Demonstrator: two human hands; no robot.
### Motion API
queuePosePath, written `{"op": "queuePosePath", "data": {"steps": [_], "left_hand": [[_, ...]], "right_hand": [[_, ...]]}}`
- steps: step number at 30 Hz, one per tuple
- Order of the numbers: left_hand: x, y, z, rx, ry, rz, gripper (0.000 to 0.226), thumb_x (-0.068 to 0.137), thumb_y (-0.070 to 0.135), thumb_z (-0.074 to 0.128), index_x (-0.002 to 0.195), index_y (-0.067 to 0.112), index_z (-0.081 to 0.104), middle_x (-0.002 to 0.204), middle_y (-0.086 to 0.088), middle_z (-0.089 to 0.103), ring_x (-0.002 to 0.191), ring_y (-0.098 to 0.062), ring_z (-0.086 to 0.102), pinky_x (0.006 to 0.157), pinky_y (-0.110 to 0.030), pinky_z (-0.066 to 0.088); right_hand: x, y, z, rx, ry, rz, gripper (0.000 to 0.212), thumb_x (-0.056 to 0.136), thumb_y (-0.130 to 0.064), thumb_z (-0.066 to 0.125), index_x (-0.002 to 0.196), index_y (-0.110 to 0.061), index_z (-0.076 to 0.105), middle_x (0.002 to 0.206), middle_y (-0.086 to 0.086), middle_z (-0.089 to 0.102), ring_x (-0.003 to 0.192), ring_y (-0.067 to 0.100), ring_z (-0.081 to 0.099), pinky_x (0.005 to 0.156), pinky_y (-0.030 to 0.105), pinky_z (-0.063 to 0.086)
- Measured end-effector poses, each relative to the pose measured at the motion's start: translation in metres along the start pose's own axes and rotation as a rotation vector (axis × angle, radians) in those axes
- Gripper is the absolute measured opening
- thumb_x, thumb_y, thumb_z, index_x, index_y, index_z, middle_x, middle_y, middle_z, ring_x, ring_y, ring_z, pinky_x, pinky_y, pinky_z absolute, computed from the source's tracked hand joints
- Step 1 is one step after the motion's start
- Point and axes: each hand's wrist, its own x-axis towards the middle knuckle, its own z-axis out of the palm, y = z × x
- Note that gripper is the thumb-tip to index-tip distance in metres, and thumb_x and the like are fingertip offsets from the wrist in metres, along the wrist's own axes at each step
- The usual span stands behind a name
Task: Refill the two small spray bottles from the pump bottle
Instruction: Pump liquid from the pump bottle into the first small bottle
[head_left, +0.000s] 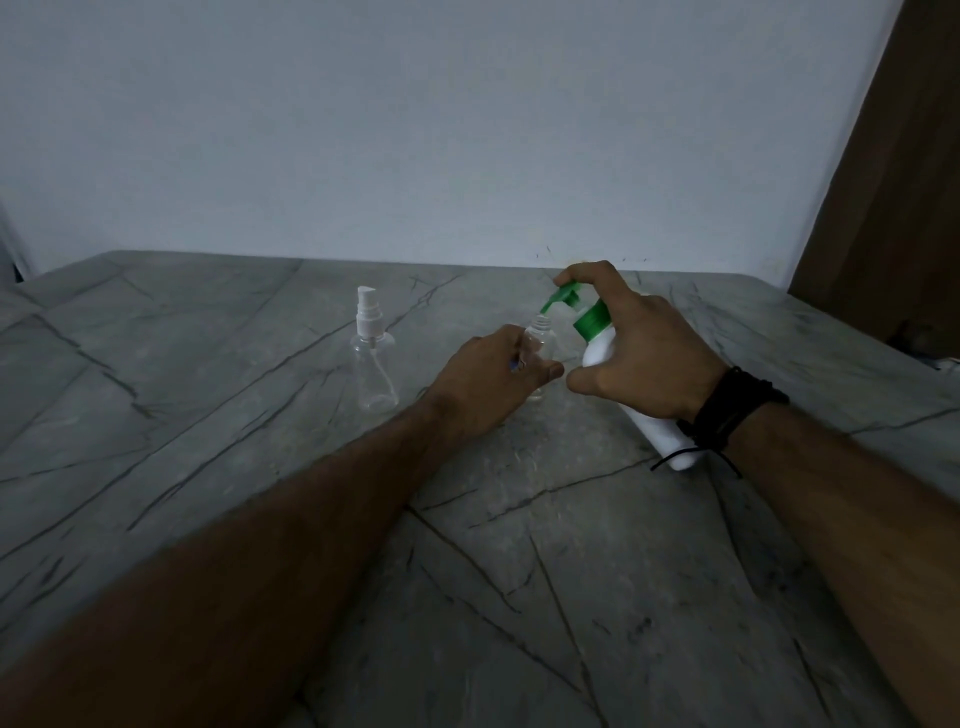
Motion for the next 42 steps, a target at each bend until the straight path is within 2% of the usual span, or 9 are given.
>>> {"op": "queuePosePath", "data": {"steps": [6, 8, 12, 19, 24, 28, 33, 37, 42], "left_hand": [[0.0003, -0.0017, 0.0009, -0.004, 0.001, 0.003, 0.048, 0.089, 0.048, 0.061, 0.126, 0.018, 0.055, 0.123, 0.002, 0.062, 0.103, -0.011, 0.057, 0.079, -0.023, 0.041], [0.0011, -0.0024, 0.0008, 0.004, 0.003, 0.005, 0.048, 0.089, 0.049, 0.06, 0.125, 0.019, 0.054, 0.122, 0.002, 0.062, 0.102, -0.01, 0.057, 0.079, -0.023, 0.042], [0.0007, -0.0018, 0.0004, 0.006, -0.005, 0.004, 0.049, 0.09, 0.047, 0.06, 0.127, 0.017, 0.054, 0.123, 0.001, 0.062, 0.104, -0.012, 0.058, 0.079, -0.023, 0.042], [0.0003, -0.0033, 0.0005, 0.014, 0.009, 0.027, 0.05, 0.089, 0.048, 0.061, 0.128, 0.017, 0.054, 0.122, 0.002, 0.063, 0.102, -0.01, 0.057, 0.078, -0.022, 0.041], [-0.0001, -0.0025, -0.0005, 0.006, 0.007, 0.027, 0.047, 0.089, 0.048, 0.061, 0.124, 0.018, 0.055, 0.119, 0.002, 0.063, 0.1, -0.009, 0.057, 0.079, -0.023, 0.043], [-0.0009, -0.002, 0.0001, -0.002, 0.01, 0.037, 0.049, 0.089, 0.047, 0.061, 0.127, 0.016, 0.053, 0.121, 0.001, 0.063, 0.105, -0.012, 0.058, 0.081, -0.024, 0.044], [-0.0011, -0.0026, 0.0001, 0.004, 0.014, 0.037, 0.05, 0.089, 0.047, 0.061, 0.127, 0.016, 0.054, 0.122, 0.001, 0.063, 0.106, -0.012, 0.058, 0.082, -0.024, 0.044], [-0.001, -0.0032, 0.0007, 0.004, 0.008, 0.039, 0.048, 0.089, 0.046, 0.061, 0.126, 0.016, 0.054, 0.121, 0.001, 0.063, 0.106, -0.012, 0.058, 0.082, -0.024, 0.044], [-0.0004, -0.0038, 0.0006, 0.013, 0.014, 0.045, 0.048, 0.089, 0.048, 0.061, 0.124, 0.016, 0.054, 0.12, 0.0, 0.063, 0.105, -0.013, 0.059, 0.083, -0.026, 0.046]], "right_hand": [[0.0001, 0.0007, -0.0011, 0.007, 0.005, 0.022, 0.073, 0.065, -0.016, 0.081, 0.126, -0.03, 0.044, 0.066, -0.017, 0.053, 0.059, -0.006, 0.055, 0.051, 0.009, 0.037], [-0.0002, 0.0015, -0.0005, 0.001, 0.01, 0.017, 0.075, 0.065, -0.019, 0.081, 0.129, -0.033, 0.043, 0.072, -0.014, 0.057, 0.061, -0.002, 0.057, 0.053, 0.011, 0.038], [-0.0006, 0.0006, 0.0012, -0.003, -0.005, 0.004, 0.08, 0.066, -0.021, 0.08, 0.133, -0.039, 0.039, 0.079, -0.003, 0.065, 0.065, 0.013, 0.061, 0.061, 0.032, 0.051], [-0.0008, 0.0008, -0.0011, 0.022, -0.012, 0.025, 0.073, 0.065, -0.019, 0.08, 0.126, -0.031, 0.043, 0.073, -0.016, 0.057, 0.061, 0.0, 0.057, 0.053, 0.013, 0.037], [-0.0018, 0.0004, -0.0013, 0.03, 0.002, 0.007, 0.077, 0.067, -0.018, 0.08, 0.132, -0.034, 0.041, 0.078, -0.013, 0.062, 0.065, 0.004, 0.06, 0.056, 0.017, 0.046], [-0.0016, -0.0002, -0.0022, 0.028, -0.003, 0.008, 0.075, 0.066, -0.019, 0.08, 0.129, -0.034, 0.042, 0.073, -0.016, 0.058, 0.063, 0.001, 0.058, 0.054, 0.012, 0.041], [-0.0025, -0.0003, -0.0016, 0.027, 0.009, 0.029, 0.072, 0.065, -0.02, 0.079, 0.125, -0.034, 0.042, 0.075, -0.014, 0.058, 0.064, 0.005, 0.059, 0.057, 0.021, 0.042], [-0.0029, 0.001, -0.0012, 0.026, 0.005, 0.003, 0.078, 0.067, -0.02, 0.079, 0.133, -0.035, 0.041, 0.076, -0.017, 0.059, 0.064, 0.002, 0.059, 0.055, 0.013, 0.042], [-0.0016, 0.0, -0.0008, 0.018, -0.016, 0.006, 0.073, 0.065, -0.019, 0.08, 0.126, -0.034, 0.043, 0.074, -0.015, 0.059, 0.063, 0.001, 0.059, 0.055, 0.016, 0.042]]}}
